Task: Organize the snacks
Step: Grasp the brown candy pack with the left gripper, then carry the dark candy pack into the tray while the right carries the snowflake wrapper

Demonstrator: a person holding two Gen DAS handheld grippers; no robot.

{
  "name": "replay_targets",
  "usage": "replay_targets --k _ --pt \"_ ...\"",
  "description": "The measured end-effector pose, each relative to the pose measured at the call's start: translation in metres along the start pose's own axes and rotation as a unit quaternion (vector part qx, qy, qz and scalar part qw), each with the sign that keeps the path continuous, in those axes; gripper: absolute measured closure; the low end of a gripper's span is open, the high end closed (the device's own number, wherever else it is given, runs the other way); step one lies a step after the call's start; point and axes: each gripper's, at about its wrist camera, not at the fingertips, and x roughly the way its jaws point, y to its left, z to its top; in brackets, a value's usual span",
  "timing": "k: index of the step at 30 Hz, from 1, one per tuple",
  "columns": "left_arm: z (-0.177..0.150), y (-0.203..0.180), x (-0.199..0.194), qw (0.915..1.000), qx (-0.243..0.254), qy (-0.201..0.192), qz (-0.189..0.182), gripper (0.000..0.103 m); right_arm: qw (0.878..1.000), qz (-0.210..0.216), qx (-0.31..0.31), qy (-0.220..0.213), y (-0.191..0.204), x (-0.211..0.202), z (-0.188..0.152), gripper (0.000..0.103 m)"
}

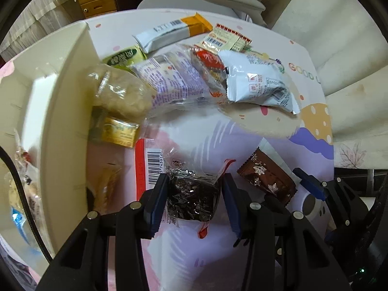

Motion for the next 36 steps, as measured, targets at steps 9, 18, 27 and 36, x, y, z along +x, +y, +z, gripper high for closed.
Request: replay_targets --k 9,18,27,36 --pt "-0.01 0.005 -0.051 0.9995 0.01 -0.031 0.007 0.06 0.999 0.001 0.025 -0.021 0.016 -0.032 0.006 0.055" --pt "-0.026 0.026 -0.103 0.9984 0.017 -0.051 0.021 0.06 0.999 0.0 0.021 -0.045 0.051 -0.065 0.014 0.055" --pt "-0.043 0.066 -0.144 0.9979 0.023 -0.06 0.003 0.06 0.998 -0.004 0.032 -0.06 0.094 -0.089 0.024 0.055" --pt "-0.058 0.119 -0.182 0.9953 0.048 -0.082 -0.017 0.06 0.995 -0.016 0.058 -0.077 0.145 -0.109 0.043 0.055"
